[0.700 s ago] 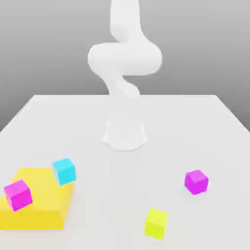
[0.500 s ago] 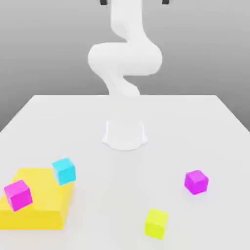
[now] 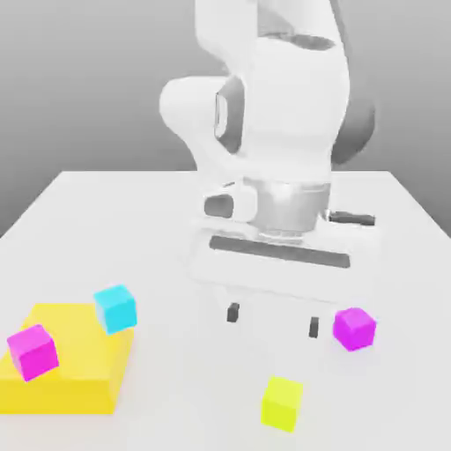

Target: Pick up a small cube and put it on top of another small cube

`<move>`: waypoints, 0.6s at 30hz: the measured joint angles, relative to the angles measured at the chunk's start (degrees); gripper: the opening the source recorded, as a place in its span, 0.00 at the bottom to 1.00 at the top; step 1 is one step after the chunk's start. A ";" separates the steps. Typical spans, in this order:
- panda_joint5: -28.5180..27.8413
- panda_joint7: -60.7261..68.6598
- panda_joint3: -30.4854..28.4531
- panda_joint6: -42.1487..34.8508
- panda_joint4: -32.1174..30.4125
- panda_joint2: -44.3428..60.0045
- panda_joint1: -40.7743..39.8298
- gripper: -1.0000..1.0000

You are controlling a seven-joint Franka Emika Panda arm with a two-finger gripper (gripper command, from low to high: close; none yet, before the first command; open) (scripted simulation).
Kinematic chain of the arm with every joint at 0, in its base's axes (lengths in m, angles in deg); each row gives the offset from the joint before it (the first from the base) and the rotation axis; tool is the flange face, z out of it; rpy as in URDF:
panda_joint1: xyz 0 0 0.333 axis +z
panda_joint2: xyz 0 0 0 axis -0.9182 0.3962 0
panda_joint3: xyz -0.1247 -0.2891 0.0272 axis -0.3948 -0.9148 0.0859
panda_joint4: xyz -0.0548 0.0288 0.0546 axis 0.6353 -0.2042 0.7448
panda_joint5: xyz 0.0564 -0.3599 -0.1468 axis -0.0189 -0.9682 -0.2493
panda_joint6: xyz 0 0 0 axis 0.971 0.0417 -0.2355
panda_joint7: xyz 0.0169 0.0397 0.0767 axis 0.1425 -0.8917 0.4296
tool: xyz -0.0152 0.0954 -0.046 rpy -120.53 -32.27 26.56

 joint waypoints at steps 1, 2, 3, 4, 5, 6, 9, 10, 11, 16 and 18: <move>0.18 -0.99 0.01 1.01 -0.61 2.01 0.36 0.50; 0.50 -1.88 0.11 2.02 -1.22 3.99 0.62 0.50; 1.04 -2.55 0.19 3.05 -1.80 5.96 0.96 0.50; 0.61 -3.43 -0.16 4.41 -1.84 8.00 1.37 0.50; -0.21 -4.33 -0.81 5.90 -1.64 10.06 1.92 0.50; -1.17 -5.20 -1.73 7.47 -1.30 12.14 2.67 0.50; -4.14 -7.59 -5.19 12.19 -0.08 18.29 5.51 0.00; -4.14 -7.59 -5.19 12.19 -0.08 18.29 5.51 0.00; -4.14 -7.59 -5.19 12.20 -0.08 18.29 5.51 0.00; -4.40 -7.82 -5.41 12.60 0.01 18.72 5.71 0.00; -2.46 -6.38 -4.03 10.29 -0.67 15.65 4.74 0.00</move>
